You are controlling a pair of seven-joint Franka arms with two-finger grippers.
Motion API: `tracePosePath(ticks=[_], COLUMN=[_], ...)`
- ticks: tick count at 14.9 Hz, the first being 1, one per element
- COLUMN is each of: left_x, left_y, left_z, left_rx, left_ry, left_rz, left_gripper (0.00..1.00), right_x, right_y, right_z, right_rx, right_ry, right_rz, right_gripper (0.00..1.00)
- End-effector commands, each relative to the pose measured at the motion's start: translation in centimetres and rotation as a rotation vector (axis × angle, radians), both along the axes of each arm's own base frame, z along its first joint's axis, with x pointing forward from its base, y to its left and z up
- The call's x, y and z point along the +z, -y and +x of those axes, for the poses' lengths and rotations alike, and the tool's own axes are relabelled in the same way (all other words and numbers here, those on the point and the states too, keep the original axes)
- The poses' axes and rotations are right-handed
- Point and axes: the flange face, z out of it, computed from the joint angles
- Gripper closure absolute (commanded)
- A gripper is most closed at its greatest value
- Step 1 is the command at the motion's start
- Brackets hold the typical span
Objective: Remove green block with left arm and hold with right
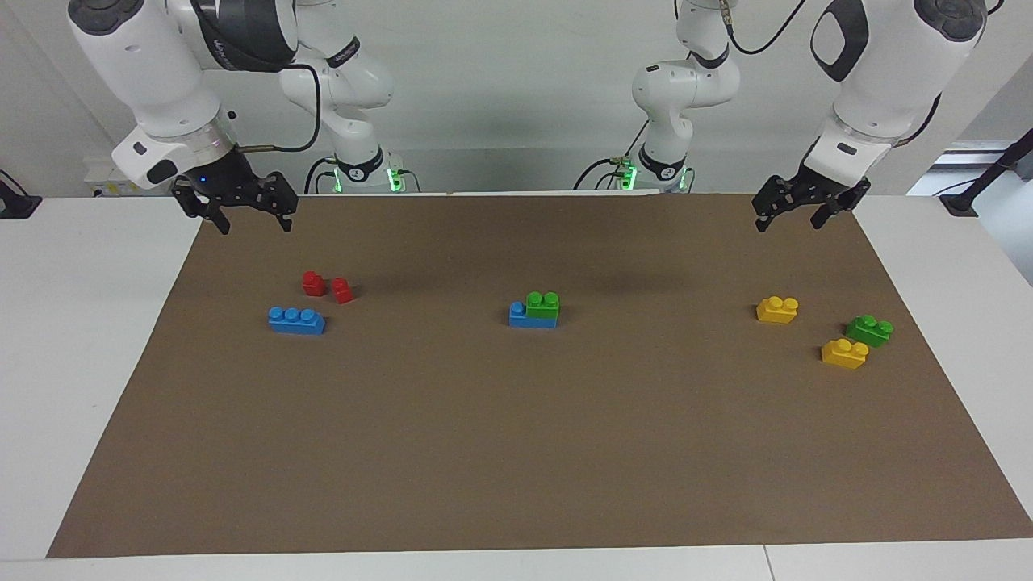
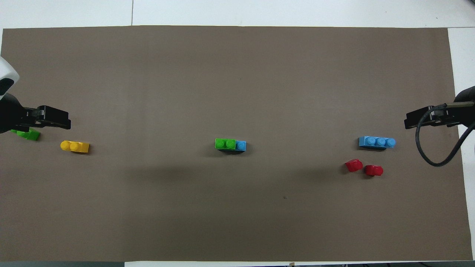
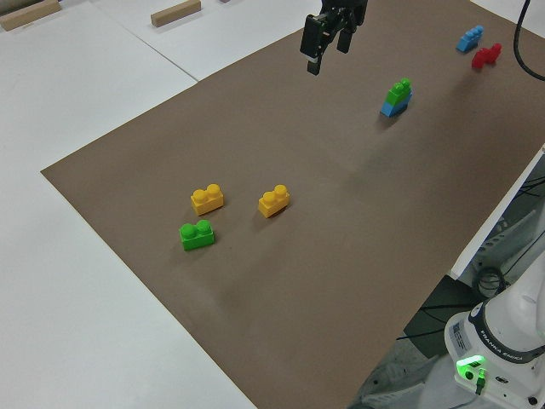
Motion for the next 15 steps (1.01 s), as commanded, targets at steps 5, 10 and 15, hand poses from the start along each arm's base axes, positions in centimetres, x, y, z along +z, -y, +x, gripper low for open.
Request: tracePosePath(ticks=[5, 10, 15], left_x=[0.0, -0.8, -2.1], left_y=[0.9, 3.1, 9.2], left_z=[-1.4, -2.2, -4.2], left_rx=[-0.012, 0.061, 0.251], left_ry=[-0.025, -0.029, -0.015], left_rz=[-0.009, -0.006, 0.006], left_gripper=[0.00, 0.00, 0.00], right_x=[-0.4, -1.9, -4.7], right_y=[-1.1, -6.4, -11.7], right_z=[0.1, -0.4, -0.9], right_rx=[-0.195, -0.629, -0.945], right_ry=[0.005, -0.043, -0.114], right_rz=[-0.014, 0.015, 0.127], right_gripper=[0.00, 0.00, 0.00])
